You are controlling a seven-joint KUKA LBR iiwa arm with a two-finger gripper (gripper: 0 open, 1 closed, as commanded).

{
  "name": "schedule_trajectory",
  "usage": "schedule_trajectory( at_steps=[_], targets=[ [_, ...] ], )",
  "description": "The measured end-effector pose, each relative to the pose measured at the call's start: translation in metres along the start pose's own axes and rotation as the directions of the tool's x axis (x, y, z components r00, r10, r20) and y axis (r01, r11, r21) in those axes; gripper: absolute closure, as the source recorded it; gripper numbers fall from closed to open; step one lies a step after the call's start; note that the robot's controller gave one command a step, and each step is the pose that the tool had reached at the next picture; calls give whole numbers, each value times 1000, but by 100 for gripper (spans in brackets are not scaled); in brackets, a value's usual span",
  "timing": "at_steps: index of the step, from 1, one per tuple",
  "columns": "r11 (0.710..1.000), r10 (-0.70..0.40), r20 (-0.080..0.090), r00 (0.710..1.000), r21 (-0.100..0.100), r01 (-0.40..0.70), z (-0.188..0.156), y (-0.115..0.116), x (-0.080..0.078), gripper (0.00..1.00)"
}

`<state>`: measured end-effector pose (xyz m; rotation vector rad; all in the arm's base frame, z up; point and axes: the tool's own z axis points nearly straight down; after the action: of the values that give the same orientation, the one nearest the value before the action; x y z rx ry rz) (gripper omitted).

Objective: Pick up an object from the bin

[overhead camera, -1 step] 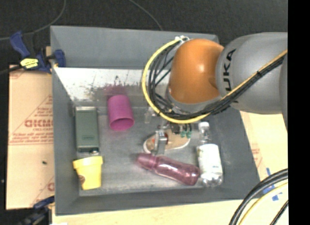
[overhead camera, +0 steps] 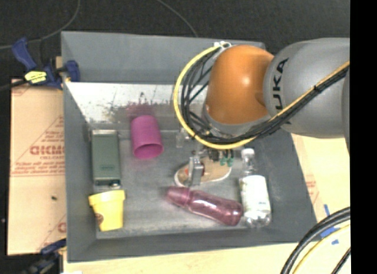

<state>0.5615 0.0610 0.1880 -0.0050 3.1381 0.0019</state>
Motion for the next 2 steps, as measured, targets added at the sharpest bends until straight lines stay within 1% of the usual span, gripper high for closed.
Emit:
schedule_trajectory(
  at_steps=[1,2],
  targets=[
    [995,103,3,995,-1,-103,118,-38,49,0],
    [982,191,5,982,-1,-191,53,-36,31,0]
  ],
)
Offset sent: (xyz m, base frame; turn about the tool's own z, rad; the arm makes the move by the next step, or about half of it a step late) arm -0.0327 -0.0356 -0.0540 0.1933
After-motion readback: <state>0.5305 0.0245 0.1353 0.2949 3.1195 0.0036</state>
